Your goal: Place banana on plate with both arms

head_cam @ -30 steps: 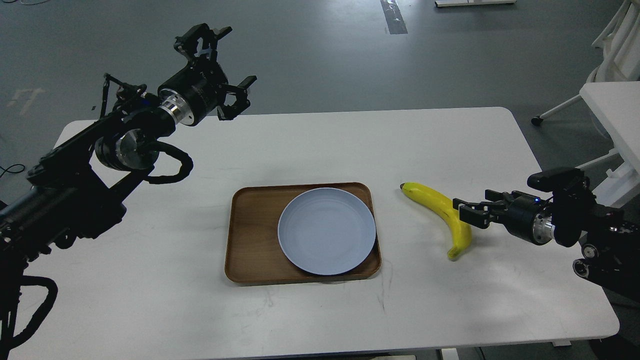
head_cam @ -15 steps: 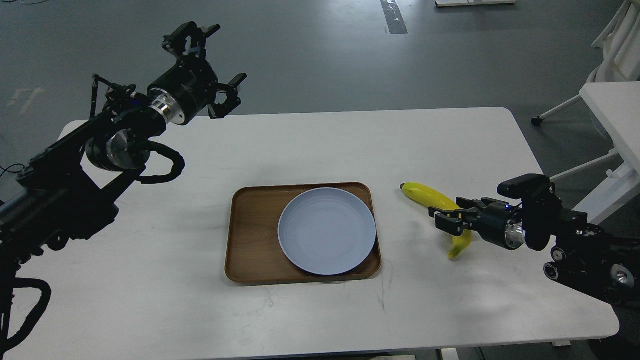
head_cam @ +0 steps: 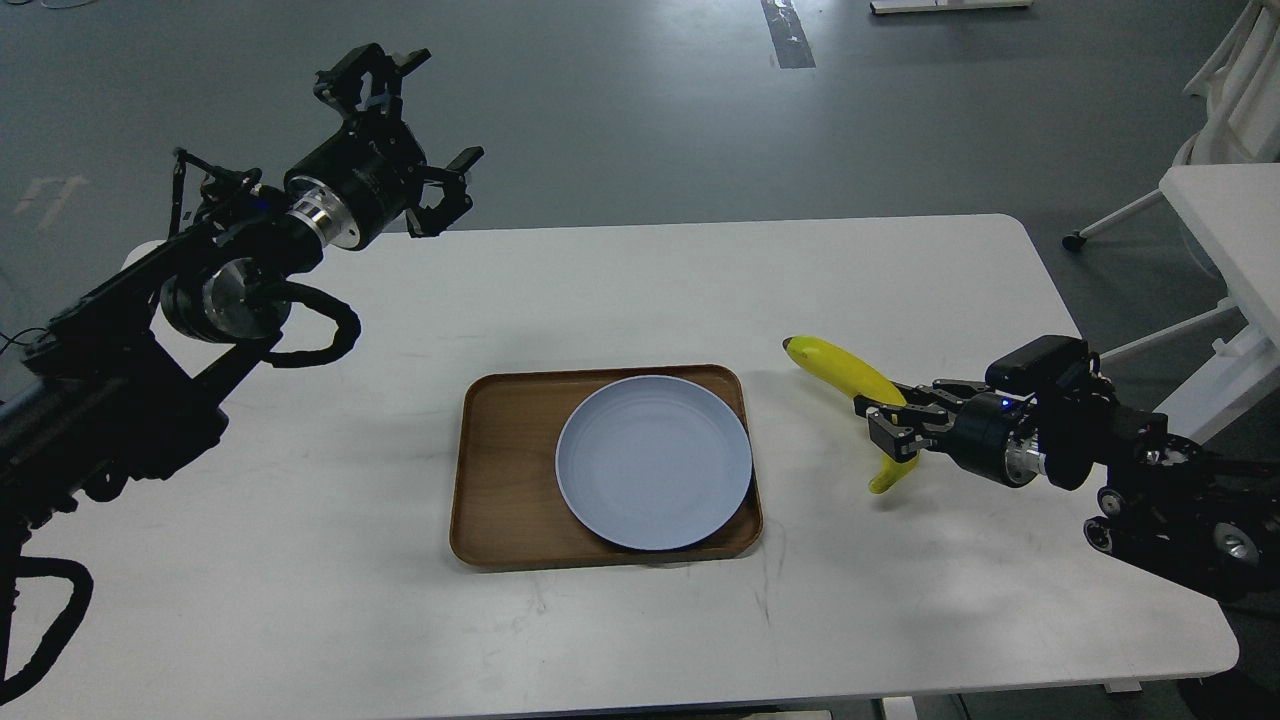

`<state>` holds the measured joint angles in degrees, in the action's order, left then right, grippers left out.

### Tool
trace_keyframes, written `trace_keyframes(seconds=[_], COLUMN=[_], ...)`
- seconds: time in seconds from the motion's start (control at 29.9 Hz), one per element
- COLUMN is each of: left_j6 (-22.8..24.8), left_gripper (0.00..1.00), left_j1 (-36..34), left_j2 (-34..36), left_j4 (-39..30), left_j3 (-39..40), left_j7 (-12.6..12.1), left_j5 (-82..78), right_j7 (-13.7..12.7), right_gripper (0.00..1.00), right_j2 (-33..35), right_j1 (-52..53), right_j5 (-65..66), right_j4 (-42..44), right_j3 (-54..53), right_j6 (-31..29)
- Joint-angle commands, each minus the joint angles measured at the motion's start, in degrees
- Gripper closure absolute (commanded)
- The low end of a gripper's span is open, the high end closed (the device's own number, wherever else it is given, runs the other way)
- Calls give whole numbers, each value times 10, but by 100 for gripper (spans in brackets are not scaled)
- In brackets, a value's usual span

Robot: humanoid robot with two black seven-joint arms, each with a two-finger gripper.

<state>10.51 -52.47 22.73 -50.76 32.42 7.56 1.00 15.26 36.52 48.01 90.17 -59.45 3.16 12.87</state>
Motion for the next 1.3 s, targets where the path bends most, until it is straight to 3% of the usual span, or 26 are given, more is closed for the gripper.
trace_keyframes(seconds=[0.0, 0.1, 0.23, 0.37, 0.63, 0.74, 0.8, 0.87, 0.94, 0.97, 1.07, 1.27], left_j6=[0, 0, 0, 0, 1, 1, 1, 2, 3, 4, 4, 5], left_gripper=[2, 2, 2, 2, 2, 2, 2, 2, 2, 2, 2, 2], left_j1=[-1, 0, 0, 0, 0, 0, 0, 1, 1, 2, 3, 4], left_j2=[-1, -1, 0, 5, 10, 14, 16, 18, 20, 22, 23, 23], left_j4=[0, 0, 0, 0, 0, 0, 0, 0, 0, 0, 0, 0], left_j3=[-1, -1, -2, 0, 0, 0, 0, -2, -2, -3, -4, -5], left_j7=[0, 0, 0, 0, 0, 0, 0, 0, 0, 0, 0, -1], left_j5=[0, 0, 0, 0, 0, 0, 0, 0, 0, 0, 0, 1], right_j7=[45, 73, 86, 89, 91, 91, 87, 86, 84, 82, 72, 70], right_gripper=[95, 95, 95, 95, 95, 89, 80, 50, 32, 9, 0, 0], right_j2=[-22, -43, -89, -130, -168, -175, -182, -195, -198, -199, -196, -175], right_j1=[39, 66, 104, 136, 136, 136, 134, 133, 133, 135, 140, 169], right_j5=[-3, -3, -1, -1, -5, -10, -10, -11, -11, -11, -26, -89], right_j4=[-13, -21, -16, 5, 29, 31, 33, 38, 38, 38, 37, 26], right_j3=[-2, 6, 68, 132, 143, 142, 143, 142, 142, 142, 141, 125], right_j6=[16, 12, 6, 6, -2, -11, -18, -21, -21, -21, -21, -20])
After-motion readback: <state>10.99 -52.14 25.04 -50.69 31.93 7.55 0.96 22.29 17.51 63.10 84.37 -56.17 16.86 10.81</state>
